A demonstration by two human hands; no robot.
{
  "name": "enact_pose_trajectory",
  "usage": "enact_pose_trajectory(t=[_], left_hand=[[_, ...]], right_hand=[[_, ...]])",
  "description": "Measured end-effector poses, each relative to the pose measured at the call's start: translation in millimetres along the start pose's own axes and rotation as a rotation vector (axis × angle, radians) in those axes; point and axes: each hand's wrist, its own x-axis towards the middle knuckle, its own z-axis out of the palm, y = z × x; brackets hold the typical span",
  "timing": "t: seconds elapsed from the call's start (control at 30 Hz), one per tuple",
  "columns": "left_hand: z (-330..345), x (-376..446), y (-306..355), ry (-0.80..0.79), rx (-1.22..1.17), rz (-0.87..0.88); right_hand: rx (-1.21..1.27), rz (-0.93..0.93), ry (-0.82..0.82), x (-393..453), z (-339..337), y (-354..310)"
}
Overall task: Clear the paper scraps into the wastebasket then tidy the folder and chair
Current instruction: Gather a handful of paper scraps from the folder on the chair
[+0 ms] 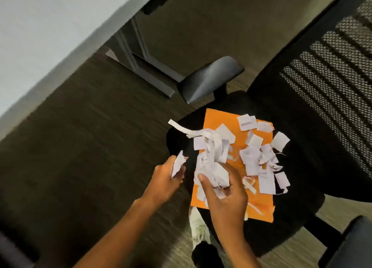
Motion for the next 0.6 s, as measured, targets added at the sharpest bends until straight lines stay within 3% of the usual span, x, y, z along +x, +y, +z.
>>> enact_pose_trajectory(t=[0.23,0.43,0.6], left_hand=[[-58,-73,-62,0.201,-0.042,-0.134],[-94,-147,-118,0.295,-0.116,-0.392],[-111,-219,-171,0.386,-0.185,-0.576]], right_hand=[[0.002,-0.055,-0.221,-52,69,-20],[-0.057,-0.052,-0.420,-112,127,-11],[-0.075,0.054,-0.546,-170,174,13]])
